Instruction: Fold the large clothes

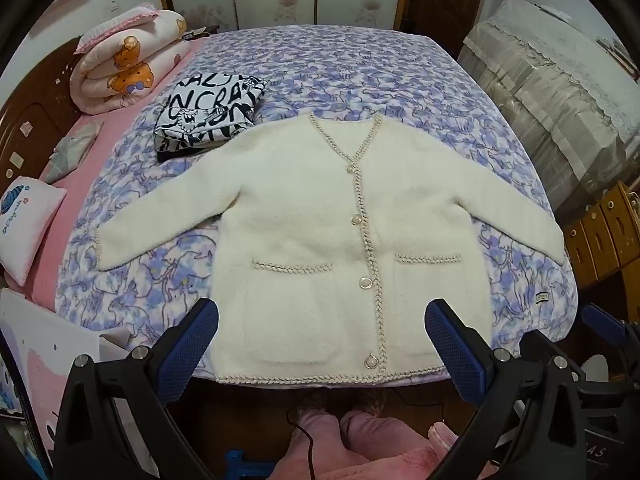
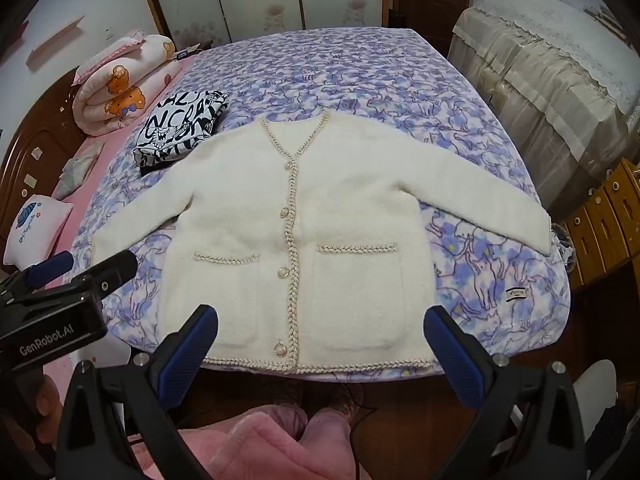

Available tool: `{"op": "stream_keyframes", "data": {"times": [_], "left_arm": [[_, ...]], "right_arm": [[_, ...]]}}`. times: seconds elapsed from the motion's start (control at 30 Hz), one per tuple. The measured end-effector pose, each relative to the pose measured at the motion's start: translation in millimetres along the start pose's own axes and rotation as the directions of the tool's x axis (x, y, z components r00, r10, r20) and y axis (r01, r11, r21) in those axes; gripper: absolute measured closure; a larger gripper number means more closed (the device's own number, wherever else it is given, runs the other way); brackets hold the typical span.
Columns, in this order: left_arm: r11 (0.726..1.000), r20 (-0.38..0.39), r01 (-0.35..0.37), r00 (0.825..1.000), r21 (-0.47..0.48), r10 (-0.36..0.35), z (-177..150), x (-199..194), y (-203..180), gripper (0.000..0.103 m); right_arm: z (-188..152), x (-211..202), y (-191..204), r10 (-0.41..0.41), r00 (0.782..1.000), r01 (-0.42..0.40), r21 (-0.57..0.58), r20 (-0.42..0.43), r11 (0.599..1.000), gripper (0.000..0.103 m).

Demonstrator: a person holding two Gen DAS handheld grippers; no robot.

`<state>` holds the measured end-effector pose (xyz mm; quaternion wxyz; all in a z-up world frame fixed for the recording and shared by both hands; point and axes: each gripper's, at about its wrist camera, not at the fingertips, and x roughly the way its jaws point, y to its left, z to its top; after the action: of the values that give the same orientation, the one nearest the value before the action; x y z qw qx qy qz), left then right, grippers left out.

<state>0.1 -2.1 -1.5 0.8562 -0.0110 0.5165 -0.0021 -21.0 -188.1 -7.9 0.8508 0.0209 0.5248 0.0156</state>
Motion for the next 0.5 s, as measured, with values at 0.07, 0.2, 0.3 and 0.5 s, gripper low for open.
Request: {"op": "stream_keyframes", "data": {"times": [0.07, 0.2, 0.3, 0.5], "left_arm": [[1.0, 0.005, -0.008, 1.0, 0.003, 0.008, -0.9, -1.3, -1.8, 0.001], [1.0, 0.011, 0.002, 1.0, -0.005, -0.002, -5.2, -2.1, -2.9, 0.001], [1.0, -0.001, 0.015, 1.0, -0.016, -0.015, -3.4, 0.9, 5.6, 0.001], [1.0, -0.006, 0.013, 1.0, -0.016, -0.013, 2.4, 1.5, 5.9, 0.001]], "right_arm": [[0.4, 0.0, 0.3, -0.002, 1.0, 0.002, -0.001, 0.0, 1.0, 0.0], [1.1, 0.4, 1.0, -0.006, 1.0, 0.006, -0.002, -0.001, 1.0, 0.0], [1.6, 0.8, 1.1, -0.008, 1.0, 0.008, -0.003, -0.001, 1.0, 0.0], [2.5, 1.9, -0.4, -0.01, 1.0, 0.01, -0.004, -0.001, 1.0, 0.0]]}}
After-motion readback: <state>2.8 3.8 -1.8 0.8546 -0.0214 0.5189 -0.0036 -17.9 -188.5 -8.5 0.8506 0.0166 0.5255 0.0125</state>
